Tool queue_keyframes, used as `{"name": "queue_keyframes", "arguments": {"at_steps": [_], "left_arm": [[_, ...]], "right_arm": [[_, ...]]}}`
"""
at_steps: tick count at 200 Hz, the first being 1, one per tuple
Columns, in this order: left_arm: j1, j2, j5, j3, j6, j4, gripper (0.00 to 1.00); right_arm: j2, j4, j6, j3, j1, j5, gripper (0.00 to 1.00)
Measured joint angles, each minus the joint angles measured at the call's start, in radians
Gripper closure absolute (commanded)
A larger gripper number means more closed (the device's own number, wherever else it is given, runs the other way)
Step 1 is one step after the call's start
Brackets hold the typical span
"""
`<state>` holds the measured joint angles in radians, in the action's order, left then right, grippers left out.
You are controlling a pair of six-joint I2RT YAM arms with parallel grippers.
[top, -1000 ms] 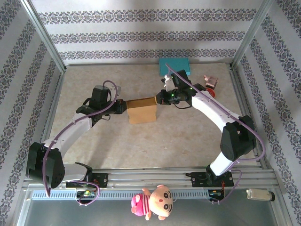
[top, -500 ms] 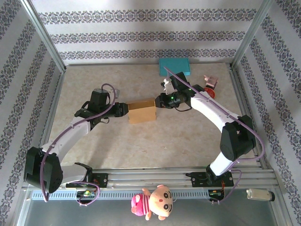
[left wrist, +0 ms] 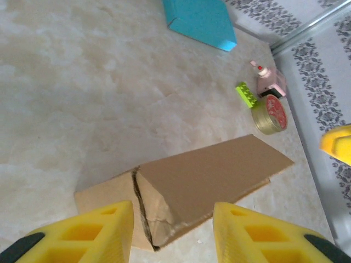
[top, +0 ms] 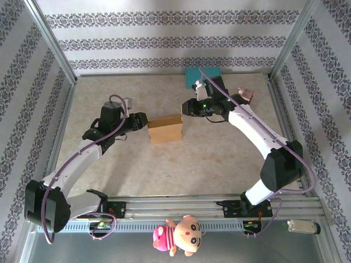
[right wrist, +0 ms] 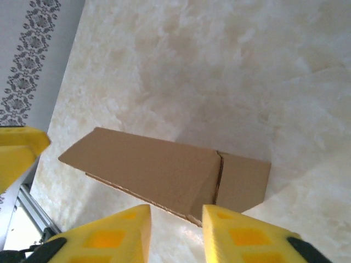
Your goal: Fold the paper box
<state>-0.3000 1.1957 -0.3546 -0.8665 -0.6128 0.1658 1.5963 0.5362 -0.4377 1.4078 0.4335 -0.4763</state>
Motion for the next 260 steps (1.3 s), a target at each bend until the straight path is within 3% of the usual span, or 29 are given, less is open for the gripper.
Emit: {"name": "queue_keyframes", "arguments": {"at_steps": [56, 80, 121, 144, 190, 226, 260], "left_arm": [[0.0, 0.094, -0.042, -0.018, -0.06, -0.021, 0.82], [0.0, 0.092, -0.053, 0.028, -0.063, -0.055, 0.84], [0.0, 0.087, -0.06, 0.069, -0.05, -0.095, 0.84], [0.0, 0.08, -0.039, 0.064, -0.039, -0.079, 0.73], [0.0, 0.064, 0.009, 0.041, -0.027, -0.061, 0.54], [0.0, 0.079, 0.016, 0.04, -0.026, -0.062, 0.54], [0.0, 0.087, -0.029, 0.082, -0.028, -0.108, 0.72]], "right_arm": [[0.071, 0.006, 0.014, -0.006, 0.027, 0.011, 0.81], [0.071, 0.014, 0.053, -0.042, 0.049, 0.059, 0.84], [0.071, 0.029, 0.098, -0.043, 0.062, 0.098, 0.8], [0.071, 0.069, 0.106, -0.014, 0.062, 0.099, 0.72], [0.065, 0.058, 0.092, 0.03, 0.054, 0.103, 0.68], [0.077, 0.053, 0.074, 0.018, 0.054, 0.09, 0.68], [0.079, 0.018, 0.072, -0.064, 0.076, 0.095, 0.74]]}}
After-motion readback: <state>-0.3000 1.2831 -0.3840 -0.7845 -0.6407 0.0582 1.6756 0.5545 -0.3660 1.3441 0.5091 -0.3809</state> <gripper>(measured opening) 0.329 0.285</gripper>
